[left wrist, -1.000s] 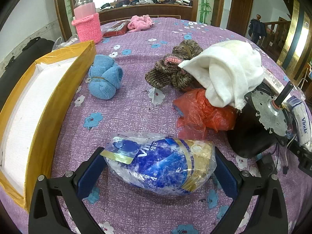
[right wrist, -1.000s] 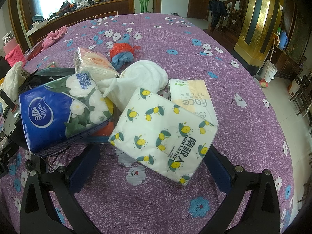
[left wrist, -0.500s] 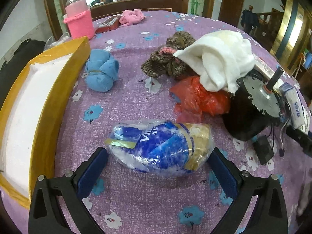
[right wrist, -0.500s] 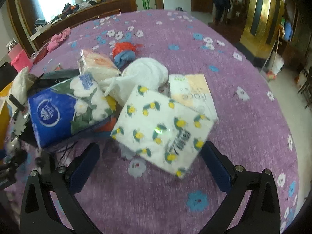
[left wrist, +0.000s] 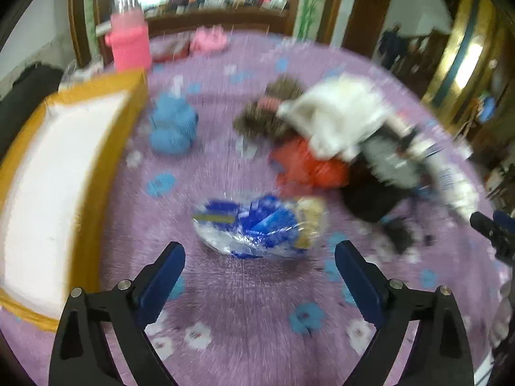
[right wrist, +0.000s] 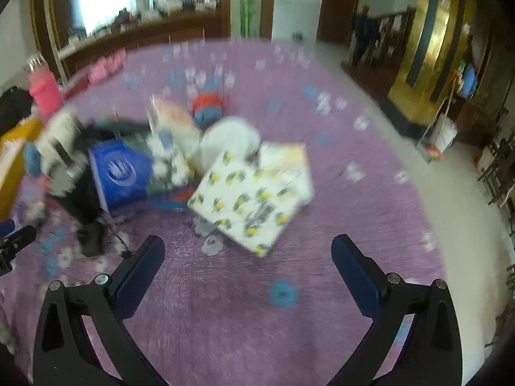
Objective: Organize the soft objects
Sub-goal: 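Move left tool to blue-wrapped roll while right tool approaches lemon-print tissue pack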
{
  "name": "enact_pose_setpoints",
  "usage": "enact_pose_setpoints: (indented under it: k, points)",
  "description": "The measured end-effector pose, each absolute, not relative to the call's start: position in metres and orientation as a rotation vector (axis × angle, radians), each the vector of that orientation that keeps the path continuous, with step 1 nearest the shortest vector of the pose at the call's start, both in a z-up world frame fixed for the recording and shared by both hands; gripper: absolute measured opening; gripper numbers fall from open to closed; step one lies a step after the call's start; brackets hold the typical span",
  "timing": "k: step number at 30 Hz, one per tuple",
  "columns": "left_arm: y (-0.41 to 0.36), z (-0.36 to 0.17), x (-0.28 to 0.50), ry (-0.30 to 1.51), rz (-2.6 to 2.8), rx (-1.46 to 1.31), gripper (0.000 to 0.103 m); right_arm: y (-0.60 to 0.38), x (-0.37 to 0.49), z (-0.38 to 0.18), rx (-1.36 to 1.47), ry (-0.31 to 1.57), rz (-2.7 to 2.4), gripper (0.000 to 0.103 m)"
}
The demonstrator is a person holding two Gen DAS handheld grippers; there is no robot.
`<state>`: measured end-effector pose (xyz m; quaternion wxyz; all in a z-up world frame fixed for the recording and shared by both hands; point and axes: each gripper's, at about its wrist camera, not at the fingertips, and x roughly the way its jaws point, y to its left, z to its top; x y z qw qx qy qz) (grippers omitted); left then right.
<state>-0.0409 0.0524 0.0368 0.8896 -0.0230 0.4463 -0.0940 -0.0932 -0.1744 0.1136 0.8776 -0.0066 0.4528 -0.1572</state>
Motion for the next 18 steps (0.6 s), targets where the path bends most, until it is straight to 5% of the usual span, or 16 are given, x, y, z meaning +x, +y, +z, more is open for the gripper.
enact_pose_setpoints:
  k: [8, 11, 18]
  points:
    - [0.112, 0.147, -0.121, 0.473, -0.11, -0.081, 0.103, -0.17, -0.168, 0.211, 0.061, 0.507, -0.258, 0.103]
    - [0.127, 0.164, -0.126, 0.448, -0.031, -0.052, 0.103, -0.18, -0.147, 0.188, 0.178, 0.691, -0.202, 0.103]
    - [0.123, 0.148, -0.11, 0.569, -0.064, -0.01, 0.103, -0.199, -0.14, 0.147, 0.225, 0.748, -0.269, 0.103]
